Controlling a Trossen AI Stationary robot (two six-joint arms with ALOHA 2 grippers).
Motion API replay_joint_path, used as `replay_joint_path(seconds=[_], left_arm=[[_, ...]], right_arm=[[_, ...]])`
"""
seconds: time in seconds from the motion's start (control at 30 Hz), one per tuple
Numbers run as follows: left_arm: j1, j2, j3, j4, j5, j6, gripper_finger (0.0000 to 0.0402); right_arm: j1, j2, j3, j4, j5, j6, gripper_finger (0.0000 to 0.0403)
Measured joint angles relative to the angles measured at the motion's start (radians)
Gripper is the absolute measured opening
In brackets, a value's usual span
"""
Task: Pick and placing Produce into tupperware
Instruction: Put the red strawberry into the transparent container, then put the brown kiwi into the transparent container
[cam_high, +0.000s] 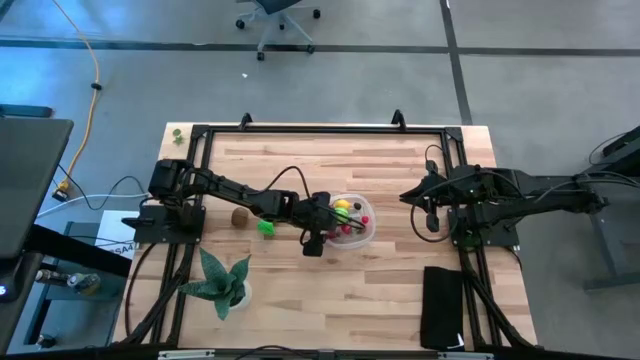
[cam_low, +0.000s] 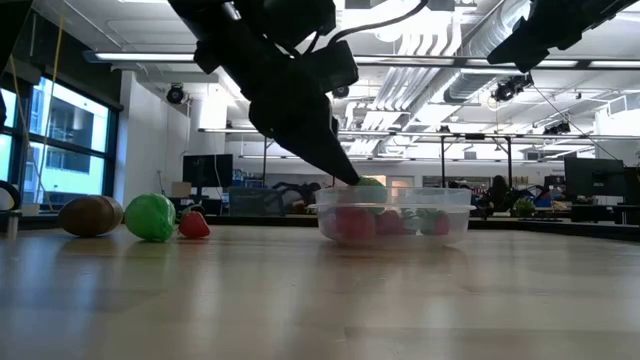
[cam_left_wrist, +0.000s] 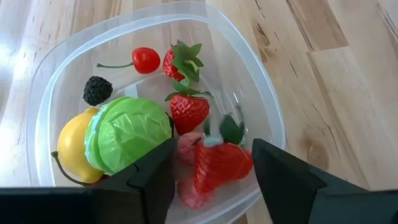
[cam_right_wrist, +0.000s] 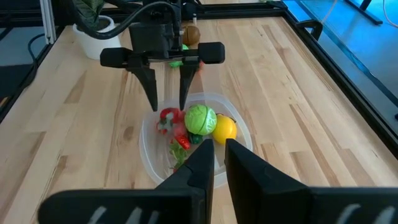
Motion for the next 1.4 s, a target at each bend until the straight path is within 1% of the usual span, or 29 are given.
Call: replay_joint_path(seconds=[0.07, 0.17, 0.33, 0.5, 0.63, 0.83, 0.97, 1.1, 1.17, 1.23, 1.4], left_arm=[[0.0, 0.0, 0.0, 0.002, 0.0, 0.0, 0.0211], [0.0, 0.0, 0.0, 0.002, 0.0, 0.001, 0.0214], [-0.001, -0.007, 0.0, -0.005, 0.004, 0.003, 0.0198], [0.006, -0.057, 0.0, -0.046, 0.003, 0.003, 0.0176], [0.025, -0.139, 0.0, -0.188, -0.026, -0.023, 0.0162], [0.057, -0.281, 0.0, -0.538, -0.104, -0.091, 0.0148], [0.049, -0.353, 0.0, -0.758, -0.168, -0.24, 0.0149], [0.041, -0.387, 0.0, -0.941, -0.254, -0.449, 0.0159], [0.031, -0.386, 0.0, -0.986, -0.301, -0.546, 0.0167], [0.021, -0.386, 0.0, -1.029, -0.325, -0.659, 0.0179], [0.003, -0.363, -0.001, -1.055, -0.34, -0.948, 0.0215]], right_arm=[[0.0, 0.0, 0.0, 0.0, 0.0, 0.0, 0.003], [0.0, 0.0, 0.0, 0.0, 0.0, 0.0, 0.003], [0.0, 0.0, 0.0, 0.0, 0.0, 0.0, 0.003], [0.0, 0.0, 0.0, 0.0, 0.0, 0.0, 0.003], [0.0, 0.0, 0.0, 0.0, 0.0, 0.0, 0.003], [0.0, 0.0, 0.0, 0.0, 0.0, 0.0, 0.003], [0.0, -0.001, 0.0, 0.0, 0.0, 0.0, 0.003], [0.0, 0.0, 0.0, 0.0, 0.0, 0.0, 0.003], [0.0, 0.0, 0.0, 0.0, 0.0, 0.0, 0.003], [0.0, 0.0, 0.0, 0.0, 0.0, 0.0, 0.003], [0.0, 0.0, 0.0, 0.0, 0.0, 0.0, 0.003]])
